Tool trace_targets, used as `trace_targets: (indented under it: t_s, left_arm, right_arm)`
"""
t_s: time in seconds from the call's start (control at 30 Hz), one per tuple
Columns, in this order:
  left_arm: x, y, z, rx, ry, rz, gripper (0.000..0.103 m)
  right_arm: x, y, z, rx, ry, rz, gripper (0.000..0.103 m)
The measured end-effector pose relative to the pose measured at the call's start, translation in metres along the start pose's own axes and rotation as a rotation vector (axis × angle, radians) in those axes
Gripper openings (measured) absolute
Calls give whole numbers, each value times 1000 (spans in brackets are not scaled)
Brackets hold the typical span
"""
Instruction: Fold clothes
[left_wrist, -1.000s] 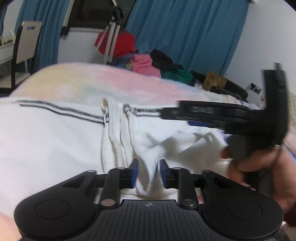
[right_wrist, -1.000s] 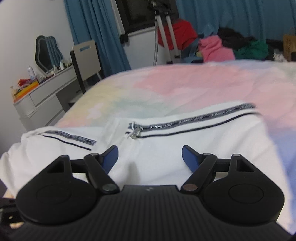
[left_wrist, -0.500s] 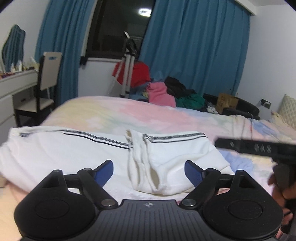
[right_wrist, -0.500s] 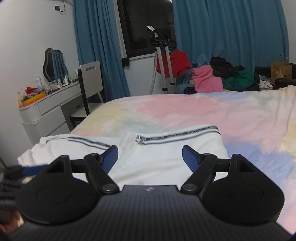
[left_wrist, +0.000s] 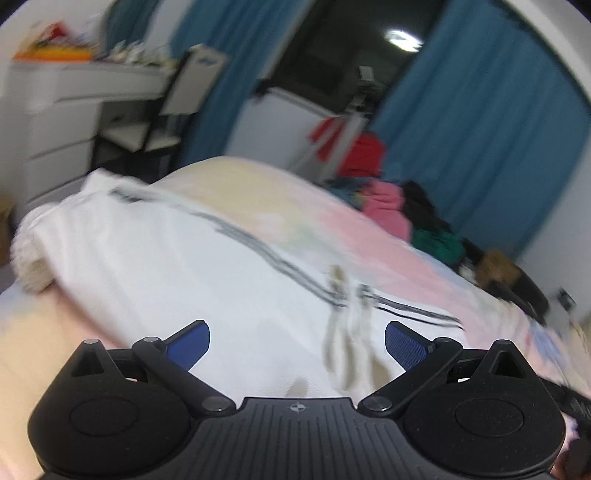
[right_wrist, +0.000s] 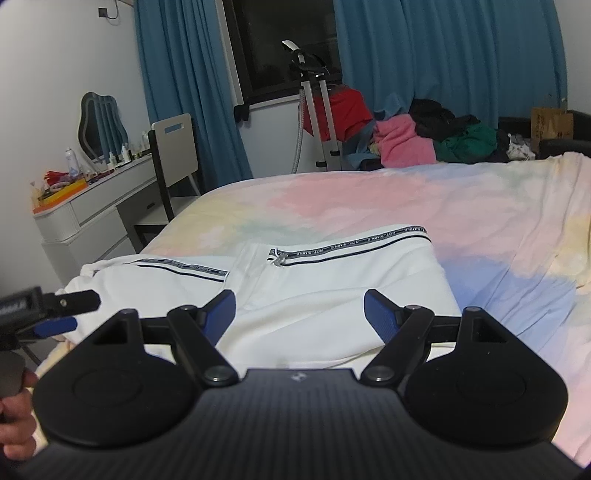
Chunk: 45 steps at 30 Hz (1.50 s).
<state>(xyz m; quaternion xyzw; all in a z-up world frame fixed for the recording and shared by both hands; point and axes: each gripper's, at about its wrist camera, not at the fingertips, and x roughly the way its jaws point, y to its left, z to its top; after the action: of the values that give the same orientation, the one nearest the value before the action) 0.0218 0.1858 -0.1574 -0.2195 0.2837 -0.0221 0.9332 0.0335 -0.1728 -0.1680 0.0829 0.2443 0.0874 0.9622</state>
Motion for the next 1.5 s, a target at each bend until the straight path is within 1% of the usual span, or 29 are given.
trace_targets:
  t_s: [0.2, 0.27, 0.4, 0.43, 0.47, 0.63, 0.7, 0.77, 0.83, 0.87, 0.93, 0.97, 1.0, 1.07, 1.13, 1.23, 1.4, 1.5]
  left_arm:
    - [2, 50, 12, -269, 27, 61, 102]
    - [5, 67, 12, -360, 50, 93, 101]
    - [13, 99, 7, -506, 69, 134, 94]
    - [14, 105, 7, -530, 65, 144, 90]
    - [14, 111, 8, -550, 52, 151, 85]
    - [27, 143, 18, -657, -14, 181, 82]
    - [36, 151, 26, -695, -45, 209, 79]
    - [40, 159, 32, -716, -91, 232, 72]
    - [44, 163, 40, -704, -124, 269, 65]
    - [45, 164, 44, -697, -137, 287, 54]
    - [47, 158, 55, -610, -162, 331, 45]
    - [48, 155, 61, -566, -174, 352, 34]
    - [48, 149, 68, -514, -189, 369, 28]
    - [42, 133, 80, -443, -219, 367, 20]
    - [34, 110, 91, -363, -248, 363, 17]
    - [20, 64, 101, -244, -308, 362, 16]
    - [11, -30, 114, -47, -423, 336, 14]
    - [9, -93, 107, 58, -485, 310, 13]
  right_arm:
    - [7, -1, -3, -5, 23, -9, 78]
    - [10, -1, -4, -12, 33, -19, 78]
    - [15, -1, -7, -19, 53, -35, 78]
    - [17, -2, -8, -19, 59, -39, 78]
    - [20, -3, -9, -21, 65, -44, 78]
    - [37, -9, -16, -33, 99, -79, 78]
    - [45, -12, -18, -42, 111, -97, 78]
    - [53, -15, -19, -57, 119, -114, 78]
    - [63, -17, -23, -71, 140, -122, 78]
    - [69, -18, -25, -75, 157, -124, 78]
    - [84, -22, -33, -54, 226, -113, 78]
    - [92, -25, -36, -27, 264, -104, 78]
    - [95, -29, -38, 0, 278, -93, 78]
    - [98, -34, -39, 33, 285, -79, 78]
    - [94, -36, -34, 54, 273, -73, 78]
    - [82, -42, -26, 89, 243, -66, 78]
    - [59, -58, -8, 155, 167, -76, 78]
    - [44, -71, 1, 172, 113, -94, 78]
